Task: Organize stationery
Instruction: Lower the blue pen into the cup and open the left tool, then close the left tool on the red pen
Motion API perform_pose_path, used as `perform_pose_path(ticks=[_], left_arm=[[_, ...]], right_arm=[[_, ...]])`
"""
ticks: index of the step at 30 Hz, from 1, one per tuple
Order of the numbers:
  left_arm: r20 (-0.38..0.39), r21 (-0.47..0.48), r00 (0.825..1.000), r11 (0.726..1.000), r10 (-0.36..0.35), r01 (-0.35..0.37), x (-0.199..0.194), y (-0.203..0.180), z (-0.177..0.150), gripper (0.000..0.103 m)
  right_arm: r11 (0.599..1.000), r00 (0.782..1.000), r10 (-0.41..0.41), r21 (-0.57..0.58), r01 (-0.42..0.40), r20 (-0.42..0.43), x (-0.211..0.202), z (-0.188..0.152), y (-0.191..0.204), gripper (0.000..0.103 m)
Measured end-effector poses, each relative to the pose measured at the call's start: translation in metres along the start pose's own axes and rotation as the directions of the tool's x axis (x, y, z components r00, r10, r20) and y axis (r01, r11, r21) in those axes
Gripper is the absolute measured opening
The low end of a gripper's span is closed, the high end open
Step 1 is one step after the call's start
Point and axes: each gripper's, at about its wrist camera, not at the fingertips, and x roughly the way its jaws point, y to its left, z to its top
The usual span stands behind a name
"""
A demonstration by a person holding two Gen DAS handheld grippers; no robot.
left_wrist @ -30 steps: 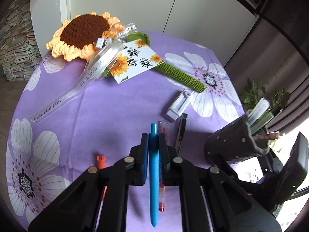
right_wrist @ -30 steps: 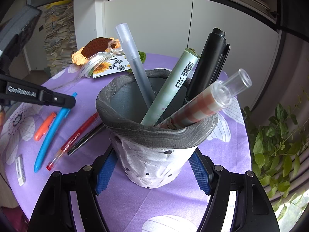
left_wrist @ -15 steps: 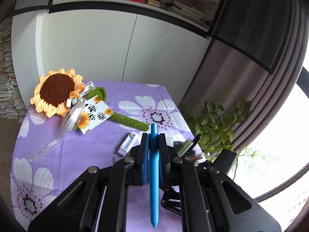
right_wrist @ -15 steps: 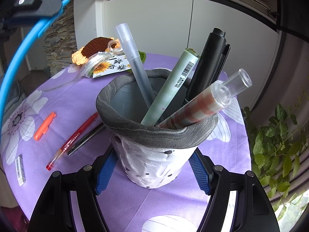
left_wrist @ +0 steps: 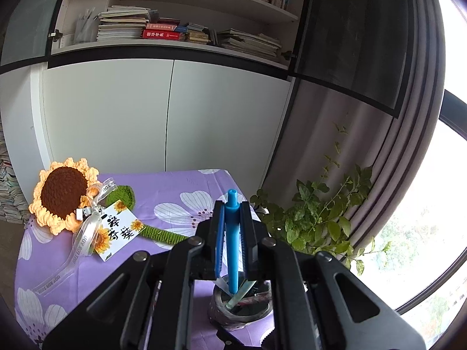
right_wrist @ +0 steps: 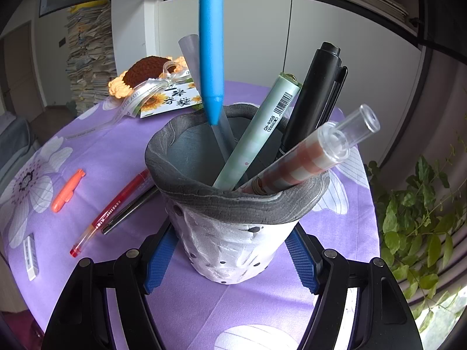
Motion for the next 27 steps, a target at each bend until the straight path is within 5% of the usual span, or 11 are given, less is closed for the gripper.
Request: perform_pose_path(ticks=[15, 17, 20, 24, 27], left_arm=[[-0.159, 0.009, 0.987, 1.000, 0.008, -0.006, 0.023, 0.008, -0.040, 0.009], [-0.160, 0.002, 0.987, 1.000, 0.006, -0.006, 0.020, 0.011, -0.039, 0.020], [-0.111, -0.021, 0.994, 1.000, 0.015, -0.018, 0.004, 0.016, -0.034, 0.052], [-0.063, -0.046, 0.995, 0.996, 0.078, -0.081, -0.014, 0.031, -0.030, 0.056], [-0.134, -0.090, 0.983, 0.986, 0.128, -0.141, -0.003, 0.049, -0.041, 0.056]], right_arm=[[1.000, 1.000, -0.001, 0.000, 0.001, 0.000, 0.000, 0.000, 0.000, 0.073], [1.000, 1.000, 0.000, 0.000, 0.000, 0.000, 0.000, 0.000, 0.000, 0.073], [1.000, 1.000, 0.000, 0.000, 0.000, 0.000, 0.000, 0.000, 0.000, 0.073], [1.000, 1.000, 0.001, 0.001, -0.001, 0.000, -0.001, 0.000, 0.000, 0.073], [1.000, 1.000, 0.000, 0.000, 0.000, 0.000, -0.001, 0.000, 0.000, 0.073]])
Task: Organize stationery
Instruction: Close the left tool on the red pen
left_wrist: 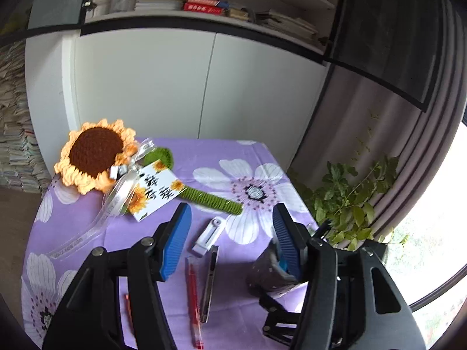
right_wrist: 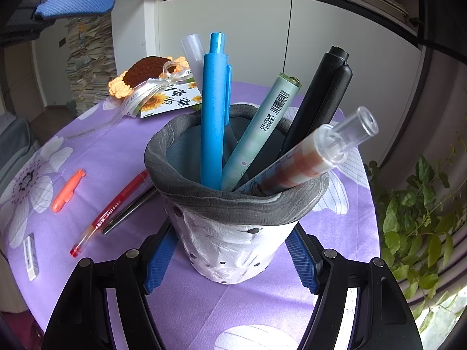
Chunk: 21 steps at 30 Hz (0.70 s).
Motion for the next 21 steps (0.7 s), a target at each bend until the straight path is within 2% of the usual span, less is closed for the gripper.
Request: perform_pose_path(ticks=[2, 5, 7, 8, 10, 15, 18, 21], left_arm=[[-0.082, -0.018, 0.996, 0.999, 0.046, -0.047, 0.020, 0.010, -0.011, 0.055], [-0.200, -0.040, 0.975, 0.994, 0.095, -0.105, 0.053, 0.025, -0.030, 0.054], [-0.265, -0.044, 0.958, 0.991, 0.113, -0.129, 0.073, 0.032, -0.041, 0.046], [-0.290, -0.045, 0.950, 0.990, 0.114, -0.133, 0.081, 0.036, -0.045, 0.036], [-0.336, -0.054, 0.935, 0.989, 0.113, -0.138, 0.095, 0.041, -0.051, 0.032], [-0.365, -0.048, 0.922, 0.986, 0.129, -0.157, 0.107, 0.044, -0.056, 0.032], [-0.379, -0.051, 0.916, 0.986, 0.130, -0.161, 0.114, 0.045, -0.058, 0.024], [-0.379, -0.045, 0.915, 0.985, 0.137, -0.167, 0.119, 0.043, -0.057, 0.024]], right_arm=[[1.000, 1.000, 0.000, 0.000, 0.000, 0.000, 0.000, 0.000, 0.000, 0.073], [1.000, 1.000, 0.000, 0.000, 0.000, 0.000, 0.000, 0.000, 0.000, 0.073], [1.000, 1.000, 0.000, 0.000, 0.000, 0.000, 0.000, 0.000, 0.000, 0.073], [1.000, 1.000, 0.000, 0.000, 0.000, 0.000, 0.000, 0.000, 0.000, 0.073], [1.000, 1.000, 0.000, 0.000, 0.000, 0.000, 0.000, 0.000, 0.000, 0.073], [1.000, 1.000, 0.000, 0.000, 0.000, 0.000, 0.000, 0.000, 0.000, 0.073], [1.000, 1.000, 0.000, 0.000, 0.000, 0.000, 0.000, 0.000, 0.000, 0.073], [1.000, 1.000, 0.000, 0.000, 0.000, 0.000, 0.000, 0.000, 0.000, 0.073]])
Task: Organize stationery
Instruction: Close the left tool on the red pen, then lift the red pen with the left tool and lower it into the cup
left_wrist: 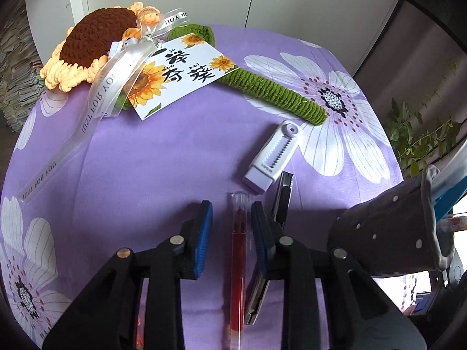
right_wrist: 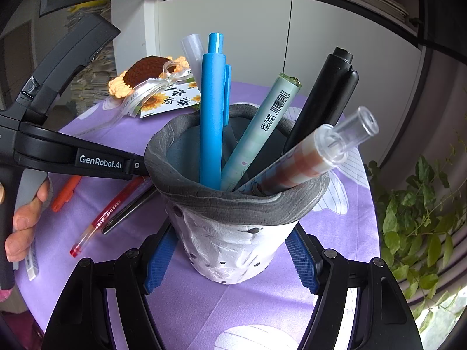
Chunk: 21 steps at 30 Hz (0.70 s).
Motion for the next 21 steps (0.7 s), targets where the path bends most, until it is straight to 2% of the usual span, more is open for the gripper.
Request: perform_pose_path(ticks=[2, 4, 7, 12, 21], left_arm=[[0.006, 0.011, 1.000, 1.000, 0.007, -0.007, 0.001, -0.003, 0.001, 0.023], [0.004, 0.027, 1.000, 1.000, -0.004, 0.004, 0.001, -0.006, 0.000, 0.009], [0.010, 0.044, 1.000, 0.999, 0.009, -0.009, -0.003, -0.007, -0.003, 0.008], [0.043, 0.028, 0.999, 0.999, -0.028, 0.026, -0.025, -0.002, -0.004, 0.008], [0.169, 0.077, 0.980, 0.993, -0.102, 0.090, -0.088, -0.014, -0.010, 0.008]], right_arm=[[1.000, 1.000, 0.000, 0.000, 0.000, 0.000, 0.000, 0.000, 0.000, 0.073], [1.000, 1.000, 0.000, 0.000, 0.000, 0.000, 0.000, 0.000, 0.000, 0.073], [1.000, 1.000, 0.000, 0.000, 0.000, 0.000, 0.000, 0.000, 0.000, 0.073], [1.000, 1.000, 0.000, 0.000, 0.000, 0.000, 0.000, 0.000, -0.001, 0.073], [1.000, 1.000, 0.000, 0.000, 0.000, 0.000, 0.000, 0.000, -0.001, 0.073]])
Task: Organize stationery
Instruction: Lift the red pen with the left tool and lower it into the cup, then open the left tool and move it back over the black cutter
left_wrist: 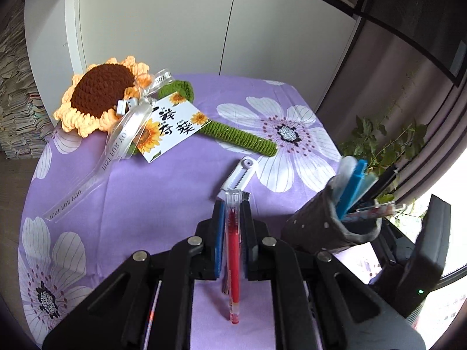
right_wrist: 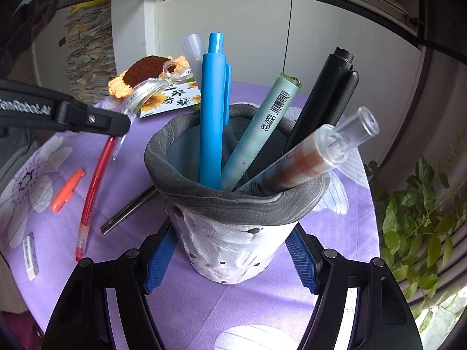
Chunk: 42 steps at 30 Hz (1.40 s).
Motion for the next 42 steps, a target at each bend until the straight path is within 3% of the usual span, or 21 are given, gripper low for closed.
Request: perform_pose_path(ticks=[8, 13, 19, 26, 33, 42], left_arm=[[0.124, 0.054, 0.989, 0.996, -0.075, 0.068, -0.057, -0.021, 0.006, 0.008], [0.241, 0.089, 0.961, 0.989, -0.137, 0.119, -0.085, -0.039, 0.021, 0.008], [0.347, 0.106, 0.922, 0.984, -0.169, 0.141, -0.085, -0.057, 0.038, 0.008], [0.396, 0.099, 0.901, 0.984, -0.177, 0.150, -0.070, -0.060, 0.047, 0.008], [0.393, 0.151, 0.901, 0.979, -0.184, 0.134, -0.059, -0.068, 0.041, 0.008], [0.334, 0.204, 0.928, 0.974, -0.166, 0.101, -0.040, -0.071, 0.020, 0.009]], right_arm=[[1.000, 1.000, 0.000, 0.000, 0.000, 0.000, 0.000, 0.000, 0.000, 0.073], [1.000, 1.000, 0.000, 0.000, 0.000, 0.000, 0.000, 0.000, 0.000, 0.073], [1.000, 1.000, 0.000, 0.000, 0.000, 0.000, 0.000, 0.000, 0.000, 0.073], [1.000, 1.000, 0.000, 0.000, 0.000, 0.000, 0.000, 0.000, 0.001, 0.073], [1.000, 1.000, -0.001, 0.000, 0.001, 0.000, 0.000, 0.000, 0.001, 0.073], [1.000, 1.000, -0.001, 0.000, 0.001, 0.000, 0.000, 0.000, 0.001, 0.073]])
